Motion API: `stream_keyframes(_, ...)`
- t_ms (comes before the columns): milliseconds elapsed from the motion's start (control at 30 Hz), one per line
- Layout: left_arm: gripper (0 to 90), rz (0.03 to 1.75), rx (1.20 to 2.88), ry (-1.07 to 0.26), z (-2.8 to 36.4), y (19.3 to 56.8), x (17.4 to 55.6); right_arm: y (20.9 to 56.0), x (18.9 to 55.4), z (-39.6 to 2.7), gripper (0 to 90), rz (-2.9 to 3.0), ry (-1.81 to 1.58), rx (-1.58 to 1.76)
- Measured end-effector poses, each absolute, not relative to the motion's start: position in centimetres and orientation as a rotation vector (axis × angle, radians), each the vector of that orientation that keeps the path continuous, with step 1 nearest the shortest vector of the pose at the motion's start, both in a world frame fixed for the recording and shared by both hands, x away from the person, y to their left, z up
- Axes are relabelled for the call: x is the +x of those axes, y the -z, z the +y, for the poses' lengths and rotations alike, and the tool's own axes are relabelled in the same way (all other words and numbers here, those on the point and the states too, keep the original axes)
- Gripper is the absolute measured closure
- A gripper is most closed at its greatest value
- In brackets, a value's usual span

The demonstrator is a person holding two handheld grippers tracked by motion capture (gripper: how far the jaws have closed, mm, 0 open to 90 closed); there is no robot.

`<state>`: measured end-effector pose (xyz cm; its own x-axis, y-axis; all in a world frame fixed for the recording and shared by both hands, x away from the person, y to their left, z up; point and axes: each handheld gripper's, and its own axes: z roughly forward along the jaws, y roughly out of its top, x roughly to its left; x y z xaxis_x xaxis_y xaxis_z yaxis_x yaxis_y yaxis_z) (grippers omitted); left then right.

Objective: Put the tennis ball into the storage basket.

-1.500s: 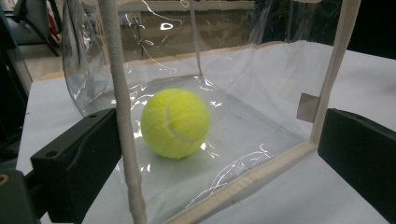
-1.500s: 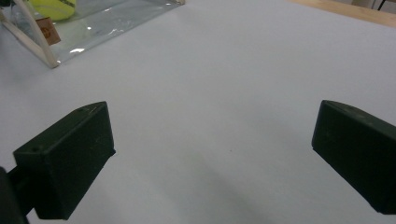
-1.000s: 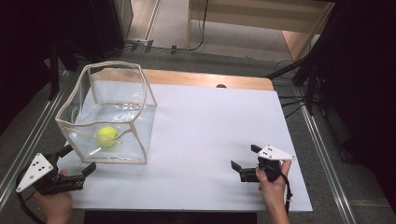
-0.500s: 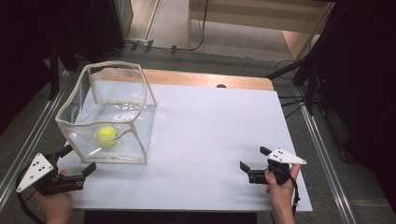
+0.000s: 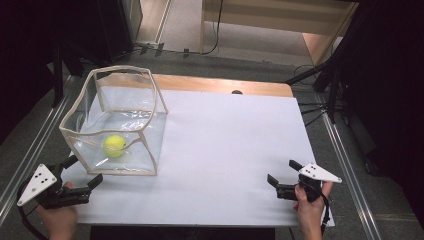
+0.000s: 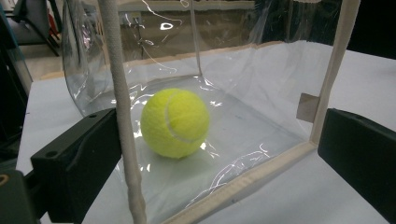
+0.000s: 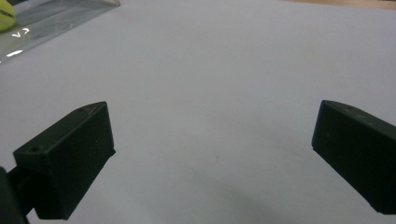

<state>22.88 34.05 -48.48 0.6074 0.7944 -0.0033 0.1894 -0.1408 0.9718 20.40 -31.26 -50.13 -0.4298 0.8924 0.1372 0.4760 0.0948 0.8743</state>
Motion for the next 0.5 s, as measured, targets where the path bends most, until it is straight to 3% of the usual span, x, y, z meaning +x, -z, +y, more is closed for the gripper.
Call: stream_keyframes(500,0.1,0.824,1.650,-0.632,34.3,48.4,22.9,50.7,19.2,-33.5,0.0,1.862,-1.308,1.359)
